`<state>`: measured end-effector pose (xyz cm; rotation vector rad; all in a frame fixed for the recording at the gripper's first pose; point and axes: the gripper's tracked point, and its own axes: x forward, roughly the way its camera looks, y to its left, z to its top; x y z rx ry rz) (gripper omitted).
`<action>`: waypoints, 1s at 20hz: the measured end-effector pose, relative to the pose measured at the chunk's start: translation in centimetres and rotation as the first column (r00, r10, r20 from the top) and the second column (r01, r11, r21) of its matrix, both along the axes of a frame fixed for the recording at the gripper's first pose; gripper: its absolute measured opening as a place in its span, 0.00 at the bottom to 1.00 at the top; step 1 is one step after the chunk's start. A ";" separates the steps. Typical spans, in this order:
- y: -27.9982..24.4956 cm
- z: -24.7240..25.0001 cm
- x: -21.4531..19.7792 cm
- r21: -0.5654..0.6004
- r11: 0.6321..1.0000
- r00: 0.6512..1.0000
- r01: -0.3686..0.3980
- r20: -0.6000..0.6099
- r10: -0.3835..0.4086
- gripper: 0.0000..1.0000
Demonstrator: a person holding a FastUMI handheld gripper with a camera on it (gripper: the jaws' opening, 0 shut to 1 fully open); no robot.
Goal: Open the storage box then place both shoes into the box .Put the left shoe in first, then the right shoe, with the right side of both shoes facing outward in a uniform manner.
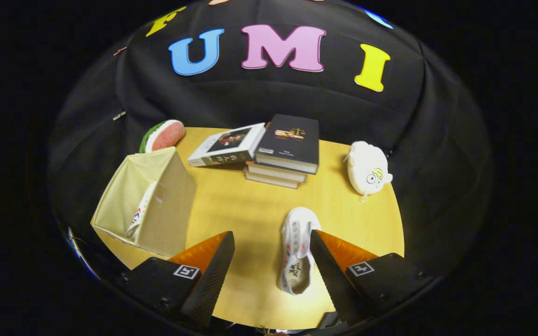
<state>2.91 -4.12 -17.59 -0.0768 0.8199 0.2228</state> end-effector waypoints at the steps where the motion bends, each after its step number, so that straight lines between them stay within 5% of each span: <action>1: -1.5 -1.0 0.0 -0.003 1.000 1.000 0.014 -0.020 -0.014 0.99; 5: -6.3 -5.5 0.3 0.005 0.997 0.990 0.082 -0.119 -0.081 0.99; 10: -6.3 -10.1 1.6 0.215 0.940 0.932 0.264 -0.308 -0.191 0.99; 15: -6.7 -12.8 1.8 0.232 0.931 0.912 0.282 -0.367 -0.185 0.99; 19: -5.2 -14.4 1.5 0.291 0.911 0.894 0.291 -0.422 -0.151 0.83; 20: -4.8 -15.2 1.4 0.284 0.919 0.896 0.274 -0.424 -0.136 0.67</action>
